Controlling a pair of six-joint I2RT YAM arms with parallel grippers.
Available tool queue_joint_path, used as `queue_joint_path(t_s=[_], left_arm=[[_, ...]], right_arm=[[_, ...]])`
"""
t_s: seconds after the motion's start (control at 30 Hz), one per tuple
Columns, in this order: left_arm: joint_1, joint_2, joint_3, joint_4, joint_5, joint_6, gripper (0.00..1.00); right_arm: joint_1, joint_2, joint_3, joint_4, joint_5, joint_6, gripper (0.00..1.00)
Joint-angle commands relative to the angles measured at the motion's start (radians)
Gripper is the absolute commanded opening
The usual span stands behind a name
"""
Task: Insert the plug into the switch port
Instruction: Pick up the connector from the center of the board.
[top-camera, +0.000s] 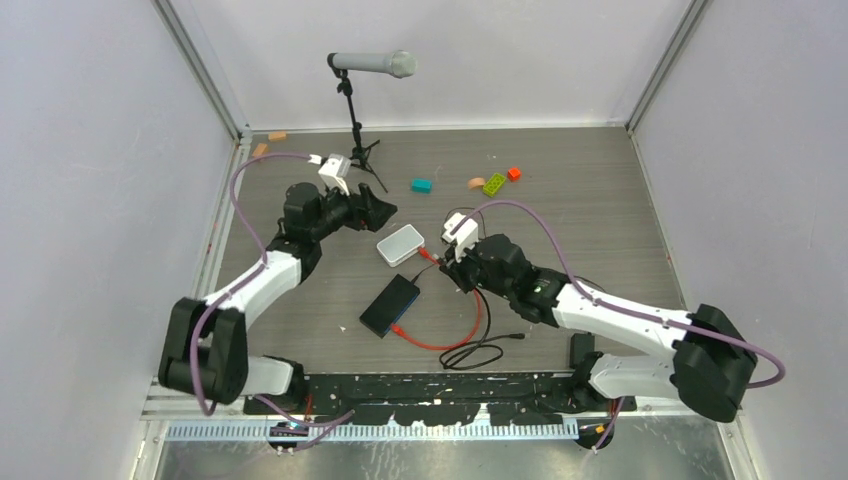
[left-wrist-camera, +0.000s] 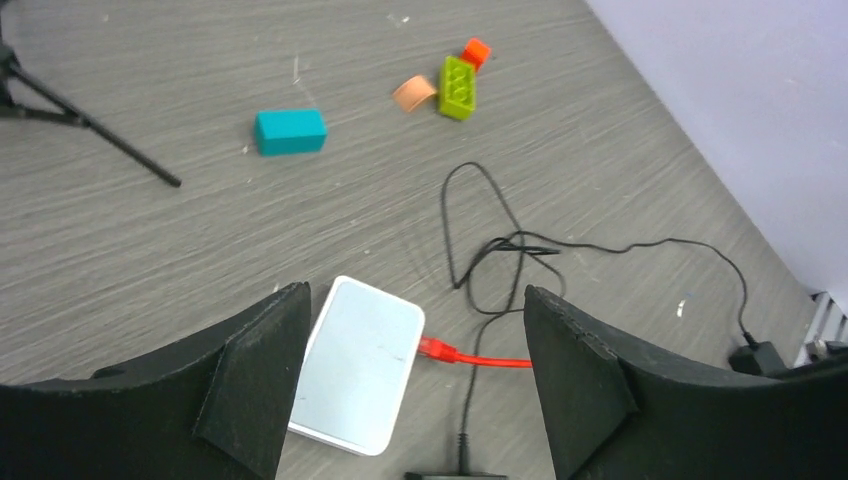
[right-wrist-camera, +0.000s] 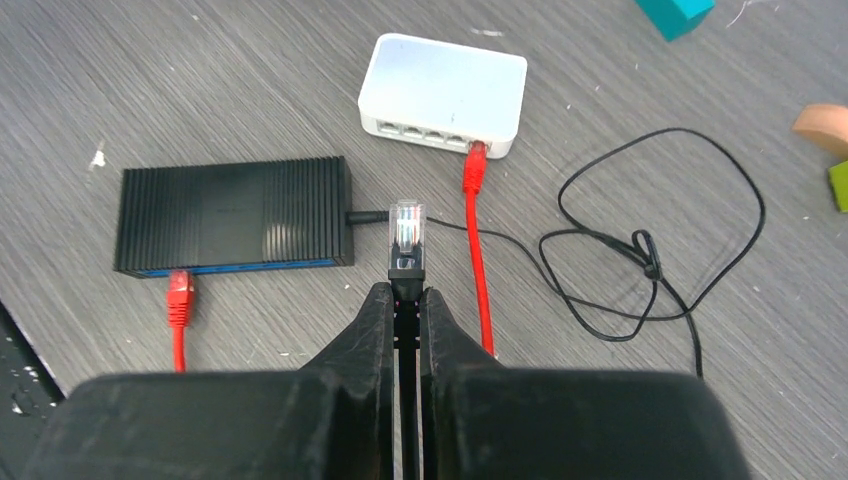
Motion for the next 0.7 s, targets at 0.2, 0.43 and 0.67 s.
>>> queue_joint_path(t_s=[0.2, 0.43, 0.67], left_arm=[[0.068, 0.308, 0.171, 0.021, 0.175, 0.054, 0.78], [0.067, 0.454, 0.200, 0.083, 0.158, -0.003, 0.81], [0.067, 0.462, 0.198, -0.050, 0.015, -0.016, 0.77]], right_arm=[[-0.074, 0.138, 0.027, 0.126, -0.096, 0.019, 0.01], [-0.103, 0.260, 0.090, 0.126, -0.147, 0.020, 0.00], [-0.105, 0.391, 0.143, 0.160, -0.187, 0.039, 0.00]])
